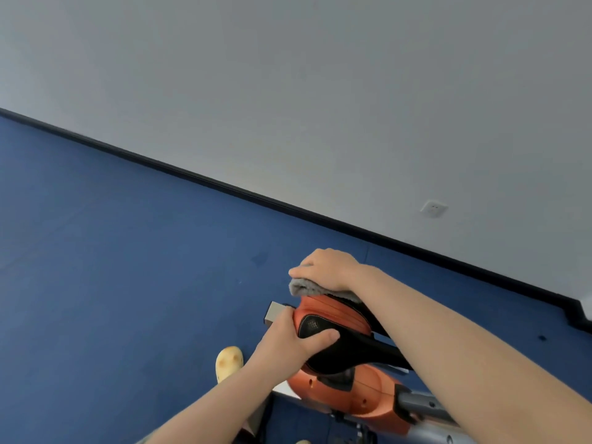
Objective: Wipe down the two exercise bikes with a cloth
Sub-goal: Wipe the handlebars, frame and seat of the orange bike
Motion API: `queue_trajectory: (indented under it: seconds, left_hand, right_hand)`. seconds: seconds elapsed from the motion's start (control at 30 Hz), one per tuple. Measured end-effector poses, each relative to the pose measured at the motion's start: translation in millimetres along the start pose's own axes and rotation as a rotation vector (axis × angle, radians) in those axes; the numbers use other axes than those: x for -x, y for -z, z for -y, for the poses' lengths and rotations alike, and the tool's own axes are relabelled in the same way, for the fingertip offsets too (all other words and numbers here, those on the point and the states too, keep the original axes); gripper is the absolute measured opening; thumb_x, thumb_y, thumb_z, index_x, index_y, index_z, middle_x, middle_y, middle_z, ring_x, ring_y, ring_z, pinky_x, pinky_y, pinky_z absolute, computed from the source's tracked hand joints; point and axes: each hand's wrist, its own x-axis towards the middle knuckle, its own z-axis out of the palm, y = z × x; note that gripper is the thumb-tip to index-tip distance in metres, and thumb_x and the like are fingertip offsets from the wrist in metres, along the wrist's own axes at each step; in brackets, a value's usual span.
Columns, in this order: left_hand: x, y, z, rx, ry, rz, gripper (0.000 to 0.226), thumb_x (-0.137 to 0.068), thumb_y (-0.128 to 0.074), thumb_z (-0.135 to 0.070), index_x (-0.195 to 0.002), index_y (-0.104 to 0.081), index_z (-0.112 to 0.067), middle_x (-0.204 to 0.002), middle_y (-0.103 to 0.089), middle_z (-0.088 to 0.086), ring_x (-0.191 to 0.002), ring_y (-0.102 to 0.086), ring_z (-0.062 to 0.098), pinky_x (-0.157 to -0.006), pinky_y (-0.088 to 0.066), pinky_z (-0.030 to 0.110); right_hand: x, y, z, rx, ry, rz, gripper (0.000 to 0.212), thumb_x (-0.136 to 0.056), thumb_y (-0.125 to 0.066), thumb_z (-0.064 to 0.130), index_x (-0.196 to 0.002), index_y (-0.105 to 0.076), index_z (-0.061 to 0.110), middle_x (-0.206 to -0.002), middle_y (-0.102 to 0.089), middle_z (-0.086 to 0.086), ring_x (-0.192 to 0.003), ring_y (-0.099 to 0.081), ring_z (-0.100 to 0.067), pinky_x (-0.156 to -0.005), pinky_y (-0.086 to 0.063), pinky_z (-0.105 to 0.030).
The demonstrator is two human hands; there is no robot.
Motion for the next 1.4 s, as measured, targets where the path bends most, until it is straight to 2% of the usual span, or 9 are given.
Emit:
queue_trajectory:
  seconds: [0.17, 0.33, 0.43, 0.53, 0.8, 0.9, 1.07, 1.27, 1.4]
  left_hand:
    - [-2.0, -1.5, 3.4, 0.044, -0.037, 0.005, 0.062, -0.059, -0.075, -0.069, -0.096, -0.045, -0.03, -0.093, -0.064, -0.012, -0.078, -0.064, -0.004, -0.06, -0.047, 0.013]
    - [-0.7, -3.5, 3.6, 0.016, -0.044, -0.037, 0.056, -0.065, -0.077, -0.061, -0.098, -0.044, -0.032, -0.095, -0.063, -0.012, -0.079, -0.063, -0.003, -0.064, -0.051, 0.015]
    - [2.3, -0.5, -1.7, -0.082, -0.101, -0.06, 0.079, -0.063, -0.067, -0.071, -0.127, -0.033, -0.039, -0.118, -0.05, -0.018, -0.103, -0.059, 0.004, -0.088, -0.053, 0.031]
    - [4.3, 1.0, -7.6, -0.326, -0.272, -0.107, 0.093, -0.068, -0.052, -0.073, -0.147, -0.016, -0.039, -0.135, -0.034, -0.017, -0.125, -0.04, 0.008, -0.102, -0.041, 0.032]
    - [-0.3, 7.6, -11.1, -0.495, -0.44, -0.178, 0.077, -0.08, -0.046, -0.066, -0.145, -0.029, -0.029, -0.148, -0.027, -0.014, -0.135, -0.029, 0.009, -0.109, -0.025, 0.026]
    - [-13.2, 14.8, -22.9, -0.482, -0.478, -0.195, 0.058, -0.087, -0.038, -0.06, -0.137, -0.041, -0.03, -0.145, -0.035, -0.014, -0.134, -0.032, 0.007, -0.105, -0.02, 0.021]
    - [-41.8, 23.0, -50.2, -0.543, -0.569, -0.176, 0.05, -0.092, -0.039, -0.05, -0.136, -0.046, -0.028, -0.145, -0.038, -0.013, -0.136, -0.032, 0.006, -0.11, -0.017, 0.023]
    - [-67.8, 14.3, -58.5, -0.578, -0.649, 0.015, 0.038, -0.097, -0.048, -0.036, -0.134, -0.047, -0.028, -0.143, -0.04, -0.016, -0.134, -0.032, 0.004, -0.111, -0.02, 0.024]
    - [-80.1, 8.9, -64.6, -0.345, -0.556, 0.088, 0.033, -0.096, -0.047, -0.018, -0.123, -0.043, -0.037, -0.12, -0.05, -0.024, -0.117, -0.048, 0.008, -0.1, -0.039, 0.032]
  right_hand:
    - [19.3, -19.8, -14.4, -0.23, -0.199, -0.28, 0.042, -0.091, -0.029, 0.055, -0.07, -0.055, 0.028, -0.081, -0.062, 0.009, -0.084, -0.059, -0.016, -0.07, -0.043, -0.035]
    - [59.9, -53.5, -18.4, 0.021, -0.318, -0.564, 0.045, -0.098, -0.013, 0.056, -0.116, -0.045, 0.029, -0.105, -0.059, 0.002, -0.086, -0.06, -0.023, -0.066, -0.036, -0.033]
    - [62.7, -52.6, -25.3, 0.014, -0.381, -0.498, 0.046, -0.098, -0.011, 0.056, -0.119, -0.041, 0.029, -0.108, -0.058, 0.001, -0.091, -0.061, -0.026, -0.068, -0.036, -0.035]
    - [31.6, -24.3, -21.8, -0.224, -0.369, -0.245, 0.042, -0.098, -0.019, 0.049, -0.098, -0.053, 0.024, -0.102, -0.06, 0.002, -0.099, -0.057, -0.023, -0.081, -0.039, -0.038]
    - [52.0, -25.1, -55.5, -0.67, -0.259, -0.086, 0.042, -0.097, -0.025, 0.058, -0.092, -0.055, 0.029, -0.1, -0.055, 0.009, -0.093, -0.051, -0.01, -0.101, -0.037, -0.036]
    - [69.8, -26.5, -72.2, -0.784, -0.353, 0.023, 0.045, -0.102, -0.022, 0.052, -0.12, -0.055, 0.027, -0.127, -0.054, 0.002, -0.115, -0.05, -0.015, -0.109, -0.031, -0.033]
    - [67.6, -46.2, -50.2, -0.056, -0.322, -0.244, 0.026, -0.103, -0.026, 0.031, -0.126, -0.034, 0.023, -0.119, -0.058, -0.007, -0.098, -0.057, -0.029, -0.08, -0.05, -0.045]
    - [67.1, -41.4, -39.9, -0.249, -0.576, -0.445, 0.04, -0.101, -0.027, 0.045, -0.108, -0.059, 0.021, -0.106, -0.065, -0.002, -0.095, -0.059, -0.026, -0.069, -0.041, -0.034]
    - [35.7, -17.4, -17.7, -0.428, -0.602, -0.508, 0.039, -0.099, -0.031, 0.045, -0.097, -0.061, 0.022, -0.102, -0.066, -0.003, -0.096, -0.06, -0.027, -0.075, -0.042, -0.037]
